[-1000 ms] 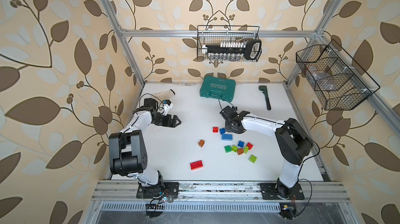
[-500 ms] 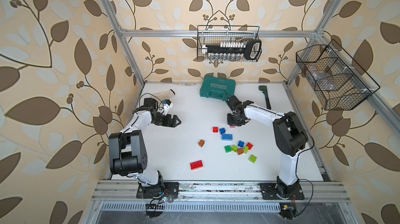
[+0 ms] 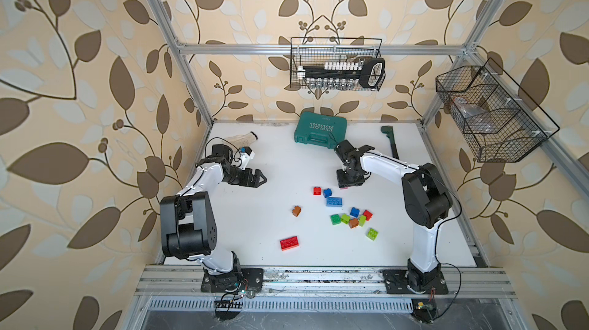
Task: Assemble the letter h with lego
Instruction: Assemble the lego brick with the lego brick.
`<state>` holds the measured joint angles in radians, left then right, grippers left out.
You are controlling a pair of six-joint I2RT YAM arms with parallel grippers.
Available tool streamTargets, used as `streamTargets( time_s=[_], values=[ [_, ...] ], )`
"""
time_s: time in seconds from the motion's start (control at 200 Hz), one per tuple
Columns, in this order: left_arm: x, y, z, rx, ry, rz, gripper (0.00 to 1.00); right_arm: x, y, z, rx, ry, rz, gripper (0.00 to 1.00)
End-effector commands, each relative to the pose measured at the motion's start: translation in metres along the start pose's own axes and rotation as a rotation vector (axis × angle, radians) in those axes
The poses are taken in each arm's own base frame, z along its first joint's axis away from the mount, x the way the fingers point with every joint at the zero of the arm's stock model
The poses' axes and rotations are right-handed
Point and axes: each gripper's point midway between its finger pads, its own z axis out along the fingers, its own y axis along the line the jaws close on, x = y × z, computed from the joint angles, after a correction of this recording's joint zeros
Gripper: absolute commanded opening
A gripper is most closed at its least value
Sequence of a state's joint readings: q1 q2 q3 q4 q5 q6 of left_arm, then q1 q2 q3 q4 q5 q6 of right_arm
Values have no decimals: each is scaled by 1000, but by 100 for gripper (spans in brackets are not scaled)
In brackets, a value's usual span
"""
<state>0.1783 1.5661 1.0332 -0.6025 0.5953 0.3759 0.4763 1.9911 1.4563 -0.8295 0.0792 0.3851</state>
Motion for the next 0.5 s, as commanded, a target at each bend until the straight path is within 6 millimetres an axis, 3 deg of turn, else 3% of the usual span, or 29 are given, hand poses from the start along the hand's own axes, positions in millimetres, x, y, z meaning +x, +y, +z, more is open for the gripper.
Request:
streamTargets(
  time_s=[0.0, 0.14, 0.255, 0.39, 0.495],
  values=[
    [-11, -4, -11, 9, -39, 33, 99, -6, -3, -13, 10, -10, -37, 56],
    [-12, -6, -10, 30, -39, 27, 99, -3, 0, -48, -40, -76, -48, 56],
    [-11, -5, -10, 23, -40, 34, 99, 11, 20, -76, -125, -126, -134, 54],
    [-12, -6, -8, 35, -32, 26, 99, 38, 78, -89, -224, -158, -301, 54],
    [-11, -6, -8, 37, -33, 26, 99, 58, 133, -84, -272, -154, -462, 54]
  ],
)
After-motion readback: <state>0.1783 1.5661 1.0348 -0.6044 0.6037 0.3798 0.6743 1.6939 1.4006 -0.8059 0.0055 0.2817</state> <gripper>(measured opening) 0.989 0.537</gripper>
